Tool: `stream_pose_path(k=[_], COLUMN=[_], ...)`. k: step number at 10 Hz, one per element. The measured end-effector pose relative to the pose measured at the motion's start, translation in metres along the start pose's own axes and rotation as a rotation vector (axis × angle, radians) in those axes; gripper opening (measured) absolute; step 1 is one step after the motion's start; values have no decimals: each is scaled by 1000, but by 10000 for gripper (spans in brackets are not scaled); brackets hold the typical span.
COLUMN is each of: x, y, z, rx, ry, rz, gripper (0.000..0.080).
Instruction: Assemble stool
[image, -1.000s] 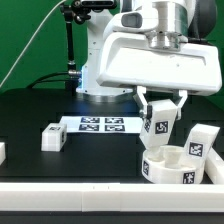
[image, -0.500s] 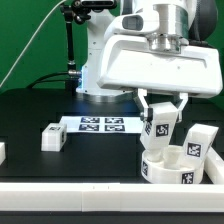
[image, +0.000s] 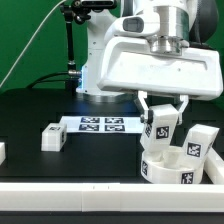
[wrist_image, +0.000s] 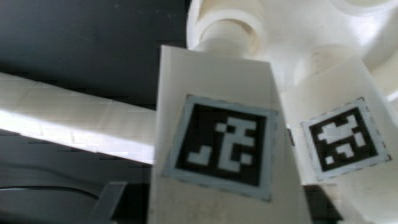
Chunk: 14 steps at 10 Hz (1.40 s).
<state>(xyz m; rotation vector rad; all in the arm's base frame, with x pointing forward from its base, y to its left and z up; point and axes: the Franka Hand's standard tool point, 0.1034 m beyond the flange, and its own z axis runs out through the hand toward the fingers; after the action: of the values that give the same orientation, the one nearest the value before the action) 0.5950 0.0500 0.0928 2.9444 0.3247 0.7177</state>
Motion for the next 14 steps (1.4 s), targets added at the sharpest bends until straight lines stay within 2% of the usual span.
stream_pose_path(k=[8,13,14], x=[-10,-15,-14], y=[-8,-9,-8], z=[8,7,7], rx=[4,-15,-15], ry=[-16,57,56], rz=[-12,-15,-15], gripper=[327,327,355])
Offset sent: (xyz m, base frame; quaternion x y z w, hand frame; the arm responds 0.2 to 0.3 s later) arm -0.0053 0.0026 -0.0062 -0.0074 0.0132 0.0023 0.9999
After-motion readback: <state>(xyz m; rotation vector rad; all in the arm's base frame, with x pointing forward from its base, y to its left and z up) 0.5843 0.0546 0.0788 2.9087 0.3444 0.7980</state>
